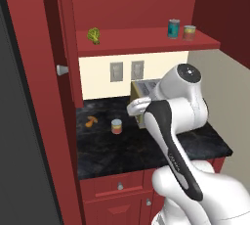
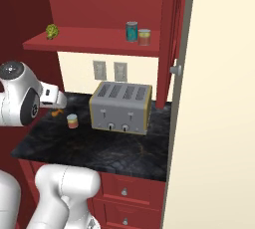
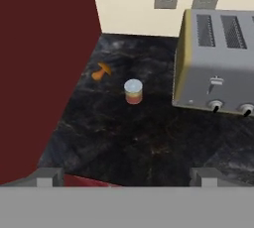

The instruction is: Pick the cans from the counter and place them in their designated side in the cabinet.

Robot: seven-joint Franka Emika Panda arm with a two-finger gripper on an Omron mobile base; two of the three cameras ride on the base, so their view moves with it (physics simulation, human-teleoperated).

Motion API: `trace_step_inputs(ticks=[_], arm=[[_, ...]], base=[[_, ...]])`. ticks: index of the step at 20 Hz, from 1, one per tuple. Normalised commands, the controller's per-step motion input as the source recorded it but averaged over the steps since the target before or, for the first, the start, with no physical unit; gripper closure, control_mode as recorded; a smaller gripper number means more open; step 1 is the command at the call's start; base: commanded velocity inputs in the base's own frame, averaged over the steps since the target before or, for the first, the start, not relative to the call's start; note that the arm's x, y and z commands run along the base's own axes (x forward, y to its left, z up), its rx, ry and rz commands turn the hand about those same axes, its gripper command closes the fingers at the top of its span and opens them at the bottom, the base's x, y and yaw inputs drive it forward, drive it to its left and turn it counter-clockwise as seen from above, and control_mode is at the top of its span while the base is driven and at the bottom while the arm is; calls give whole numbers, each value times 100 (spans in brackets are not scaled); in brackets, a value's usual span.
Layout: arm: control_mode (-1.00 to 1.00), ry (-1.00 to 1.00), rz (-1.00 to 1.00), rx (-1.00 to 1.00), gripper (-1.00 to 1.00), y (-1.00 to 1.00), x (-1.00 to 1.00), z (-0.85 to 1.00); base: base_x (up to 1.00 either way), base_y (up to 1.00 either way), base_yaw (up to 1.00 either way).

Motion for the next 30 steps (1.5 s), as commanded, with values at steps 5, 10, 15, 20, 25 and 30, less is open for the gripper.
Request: trace_step_inputs(ticks=[5,10,15,20,25,30], arm=[[-100,-1,0,0,-100,7,0,-26],[-100,-9,-1,0,-100,4,3,-18],[-100,-4,-6,0,-100,0,16,-13],[-100,3,-7,2,-100,0,21,-7],[-100,10,-6,11,-100,0,19,0],[-100,7,-5,7,-100,3,20,-7]], base=[[0,0,0],[0,0,0],[0,0,0],[0,0,0],[0,0,0],[0,0,0]])
